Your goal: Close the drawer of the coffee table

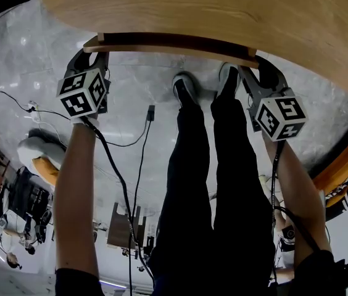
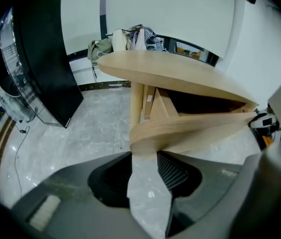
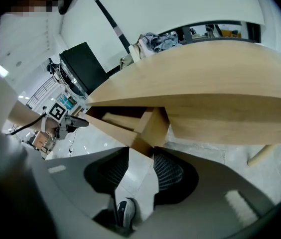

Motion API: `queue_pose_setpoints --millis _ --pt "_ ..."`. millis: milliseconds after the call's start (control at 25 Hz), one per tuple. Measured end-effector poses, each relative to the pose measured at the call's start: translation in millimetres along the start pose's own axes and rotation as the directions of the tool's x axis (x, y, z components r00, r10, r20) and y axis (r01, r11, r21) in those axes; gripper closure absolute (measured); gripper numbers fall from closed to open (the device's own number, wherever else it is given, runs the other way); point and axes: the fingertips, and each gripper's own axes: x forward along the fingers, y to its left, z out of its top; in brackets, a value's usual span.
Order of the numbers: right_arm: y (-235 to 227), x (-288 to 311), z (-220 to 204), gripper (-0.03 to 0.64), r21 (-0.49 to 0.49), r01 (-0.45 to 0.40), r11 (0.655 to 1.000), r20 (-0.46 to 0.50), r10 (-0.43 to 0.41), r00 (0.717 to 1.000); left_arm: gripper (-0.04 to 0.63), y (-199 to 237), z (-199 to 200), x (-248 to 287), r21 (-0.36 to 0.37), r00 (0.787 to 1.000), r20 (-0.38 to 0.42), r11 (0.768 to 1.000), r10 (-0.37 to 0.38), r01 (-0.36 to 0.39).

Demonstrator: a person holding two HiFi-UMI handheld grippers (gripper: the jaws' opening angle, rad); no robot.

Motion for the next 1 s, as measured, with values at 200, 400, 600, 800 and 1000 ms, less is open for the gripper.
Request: queue_pose_setpoints --millis 200,400,600,800,1000 --pt "-7.9 4.3 9.6 0.460 0.095 -0.001 0.995 0.046 -0.003 0.999 0.428 0.0 13.2 7.1 -0.010 1.000 0.015 1.000 0.004 -0.004" --pt "-17.6 7.9 27.0 0.456 0.267 -0.008 0.964 0.125 -0.027 0.992 0.428 1.1 33.8 12.9 -0.021 0.999 0.037 1.000 0.013 -0.012" --pt "-25.9 17.5 35.7 0.451 0.411 -0.054 0.910 0.218 -0.041 0.975 0.428 3.3 41.6 20.6 -0.032 0.999 0.047 0.999 0.012 -0.010" --pt "-29.8 21.1 45.4 0.462 0.518 -0.124 0.846 0.300 -0.044 0.953 0.428 1.7 50.9 24.4 -0.056 0.998 0.059 0.998 0.026 -0.022" --pt "-26.5 29.0 52.2 0.466 0.538 -0.151 0.830 0.331 -0.042 0.943 0.428 8.6 58.1 27.3 -0.048 0.997 0.065 0.998 0.039 -0.036"
